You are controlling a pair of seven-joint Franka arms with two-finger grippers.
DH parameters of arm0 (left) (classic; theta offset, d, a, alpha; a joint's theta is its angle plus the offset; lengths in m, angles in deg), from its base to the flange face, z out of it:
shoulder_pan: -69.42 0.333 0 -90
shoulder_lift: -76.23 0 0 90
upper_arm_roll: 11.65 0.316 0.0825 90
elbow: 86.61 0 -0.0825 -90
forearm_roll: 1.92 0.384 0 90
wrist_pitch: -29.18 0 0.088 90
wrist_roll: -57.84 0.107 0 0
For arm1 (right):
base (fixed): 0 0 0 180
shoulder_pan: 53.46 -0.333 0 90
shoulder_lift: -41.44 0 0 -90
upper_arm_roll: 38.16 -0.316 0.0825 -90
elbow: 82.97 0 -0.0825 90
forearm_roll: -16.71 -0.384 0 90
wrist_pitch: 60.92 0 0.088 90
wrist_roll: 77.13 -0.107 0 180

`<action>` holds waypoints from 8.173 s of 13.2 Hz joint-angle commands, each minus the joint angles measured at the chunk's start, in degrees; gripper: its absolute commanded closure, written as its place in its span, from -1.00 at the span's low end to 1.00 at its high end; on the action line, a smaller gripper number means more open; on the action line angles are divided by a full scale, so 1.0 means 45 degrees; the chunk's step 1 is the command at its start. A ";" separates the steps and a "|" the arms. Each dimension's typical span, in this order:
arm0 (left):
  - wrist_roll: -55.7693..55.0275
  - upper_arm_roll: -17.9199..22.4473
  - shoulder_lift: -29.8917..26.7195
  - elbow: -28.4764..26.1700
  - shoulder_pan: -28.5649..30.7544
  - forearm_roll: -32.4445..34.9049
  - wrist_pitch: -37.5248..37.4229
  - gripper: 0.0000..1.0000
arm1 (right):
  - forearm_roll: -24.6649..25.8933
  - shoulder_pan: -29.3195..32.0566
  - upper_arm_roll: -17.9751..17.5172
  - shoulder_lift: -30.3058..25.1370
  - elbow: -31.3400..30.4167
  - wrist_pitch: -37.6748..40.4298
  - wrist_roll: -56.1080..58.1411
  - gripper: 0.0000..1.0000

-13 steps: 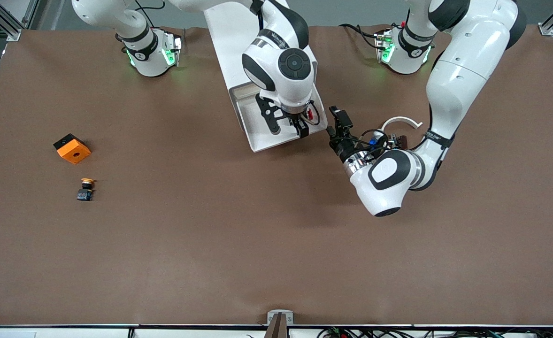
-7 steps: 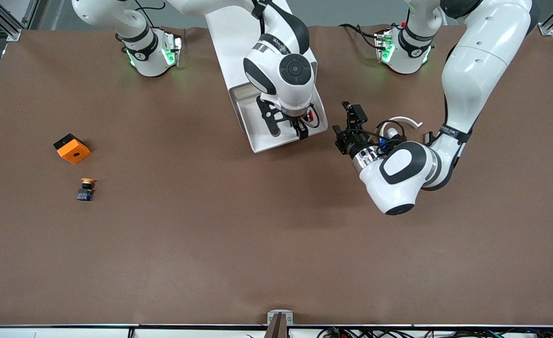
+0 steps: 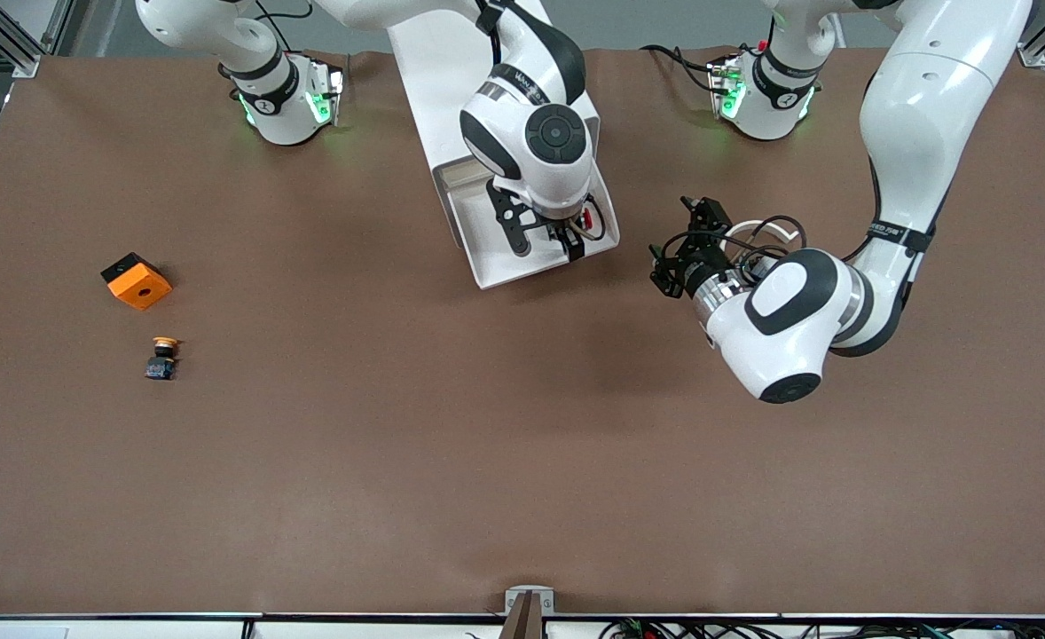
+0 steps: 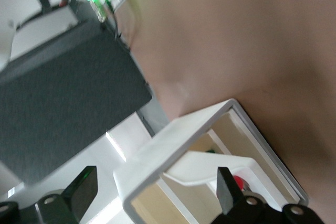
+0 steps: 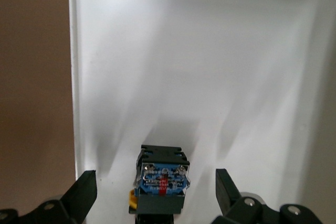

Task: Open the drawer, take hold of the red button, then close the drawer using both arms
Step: 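Lift the button out with the right gripper while the left gripper releases, then push the drawer shut with the left gripper while the right gripper carries, then lower the red button beside the orange block and open the right gripper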

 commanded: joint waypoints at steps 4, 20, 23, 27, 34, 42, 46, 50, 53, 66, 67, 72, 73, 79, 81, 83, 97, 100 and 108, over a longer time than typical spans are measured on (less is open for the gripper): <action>0.3532 -0.0154 -0.0779 -0.0383 0.0397 0.2120 0.0077 -1.00 | -0.0218 -0.0103 0.0062 0.0306 0.0241 -0.0202 -0.0009 -0.20; 0.8593 -0.0622 -0.0798 -0.0227 0.0260 0.7182 0.7107 -1.00 | 0.0757 0.2685 0.0198 -0.2171 0.0808 0.2096 0.4139 1.00; 0.8596 -0.0778 -0.1111 -0.0226 0.0241 0.7181 0.8219 -1.00 | 0.1401 0.3994 0.0198 -0.2564 0.0497 0.3019 0.7113 1.00; 0.8342 -0.1032 -0.1150 -0.0246 -0.0090 0.7162 0.9060 -1.00 | 0.1989 0.6121 0.0179 -0.3500 -0.0850 0.1947 1.1854 1.00; 0.7935 -0.1033 -0.0741 -0.0304 -0.1515 0.7181 0.9413 -1.00 | 0.2552 0.8197 0.0198 -0.4983 -0.4010 0.1342 1.7446 1.00; 0.7112 -0.0993 -0.0428 -0.0773 -0.2805 0.7201 1.0389 -1.00 | 0.2731 0.9913 0.0218 -0.6334 -0.9031 -0.2950 2.1371 1.00; 0.6605 -0.0955 -0.0311 -0.0968 -0.3507 0.7201 1.0566 -1.00 | 0.2847 1.0871 0.0218 -0.5868 -0.9993 -0.5199 2.3091 1.00; 0.6389 -0.0954 -0.0311 -0.1261 -0.3899 0.7201 1.0566 -1.00 | 0.3063 1.1750 0.0218 -0.4598 -1.0129 -0.7113 2.5219 1.00; 0.6019 -0.0954 -0.0311 -0.1398 -0.4251 0.7201 1.0566 -1.00 | 0.3044 1.2336 0.0218 -0.3545 -1.0247 -0.8247 2.5362 1.00; 0.5490 -0.1033 -0.0291 -0.1633 -0.4954 0.7006 1.0566 -1.00 | 0.2965 1.2827 0.0198 -0.2116 -0.9290 -0.8270 2.4737 1.00; 0.5471 -0.1033 -0.0291 -0.1633 -0.5032 0.6967 1.0566 -1.00 | 0.2965 1.2827 0.0198 -0.2096 -0.9290 -0.8289 2.4736 1.00; 0.5080 -0.1052 -0.0291 -0.1613 -0.5227 0.6947 1.0547 -1.00 | 0.2965 1.2729 0.0198 -0.1998 -0.9251 -0.8270 2.4736 1.00; 0.5061 -0.1052 -0.0291 -0.1594 -0.5286 0.6947 1.0527 -1.00 | 0.2965 1.2729 0.0198 -0.1998 -0.9251 -0.8270 2.4717 1.00; 0.4729 -0.1052 -0.0330 -0.1593 -0.5598 0.6947 1.0371 -1.00 | 0.2965 1.2729 0.0198 -0.1940 -0.9154 -0.8290 2.4756 1.00; 0.4612 -0.1052 -0.0330 -0.1613 -0.5774 0.6947 1.0351 -1.00 | 0.2965 1.2651 0.0198 -0.1493 -0.8726 -0.8290 2.4736 1.00; 0.4456 -0.1110 -0.0311 -0.1613 -0.5910 0.6928 1.0332 -1.00 | 0.2946 1.2573 0.0198 -0.1412 -0.8665 -0.8270 2.4717 1.00; 0.3733 -0.1189 -0.0115 -0.1613 -0.7102 0.6263 1.0332 -1.00 | 0.2907 1.3001 0.0198 -0.2505 -0.5666 -0.2660 2.4853 -1.00; 0.3732 -0.1189 -0.0115 -0.1613 -0.7297 0.6147 1.0332 -1.00 | 0.2907 1.3178 0.0198 -0.2953 -0.3126 0.1113 2.4931 -1.00; 0.3713 -0.1189 -0.0115 -0.1593 -0.7786 0.5327 1.0332 -1.00 | 0.2829 1.3197 0.0198 -0.5510 -0.1126 0.5303 2.6904 -1.00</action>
